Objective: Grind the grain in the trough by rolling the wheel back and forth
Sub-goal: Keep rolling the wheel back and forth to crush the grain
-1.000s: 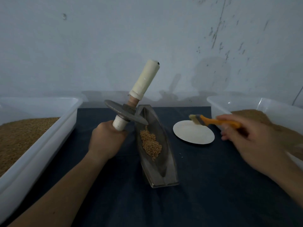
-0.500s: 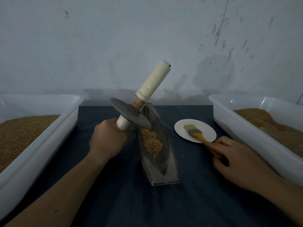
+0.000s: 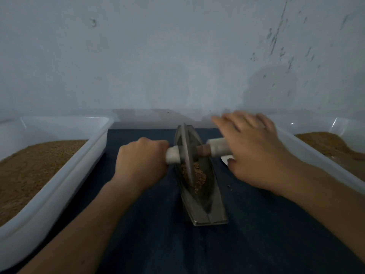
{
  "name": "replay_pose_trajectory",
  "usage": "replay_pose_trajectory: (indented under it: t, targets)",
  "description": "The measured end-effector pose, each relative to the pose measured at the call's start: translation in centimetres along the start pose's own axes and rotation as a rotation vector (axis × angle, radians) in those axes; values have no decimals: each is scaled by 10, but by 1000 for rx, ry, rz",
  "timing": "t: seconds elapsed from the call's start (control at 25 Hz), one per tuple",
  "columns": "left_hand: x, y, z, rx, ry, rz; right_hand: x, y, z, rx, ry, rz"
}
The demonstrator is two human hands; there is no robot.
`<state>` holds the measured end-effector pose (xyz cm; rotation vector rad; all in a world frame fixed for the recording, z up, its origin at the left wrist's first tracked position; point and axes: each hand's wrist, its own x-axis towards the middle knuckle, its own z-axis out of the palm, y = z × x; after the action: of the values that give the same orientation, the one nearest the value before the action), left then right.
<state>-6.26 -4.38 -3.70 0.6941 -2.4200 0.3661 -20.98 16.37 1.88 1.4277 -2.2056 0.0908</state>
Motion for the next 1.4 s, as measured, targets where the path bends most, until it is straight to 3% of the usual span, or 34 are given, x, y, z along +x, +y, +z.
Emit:
replay_pose_trajectory:
  t: [0.08, 0.24, 0.44, 0.68, 0.88, 1.08, 1.4]
  targets:
    - [-1, 6, -2, 27, -15, 54, 10, -4, 15, -9, -73, -23]
    - [1, 10, 0, 109, -36, 78, 18, 5, 39, 68, -57, 6]
    - [14, 9, 22, 144, -109, 45, 48, 14, 67, -4, -67, -44]
    - [52, 12, 20, 185, -209, 44, 83, 13, 76, 77, -218, 50]
    - [25, 2, 5, 115, -302, 131, 40, 19, 60, -50, -73, -167]
    - [18, 4, -1, 153, -293, 166, 18, 27, 61, 6, -115, -38]
    - [72, 5, 23, 184, -272, 71, 86, 26, 95, -7, -127, 71]
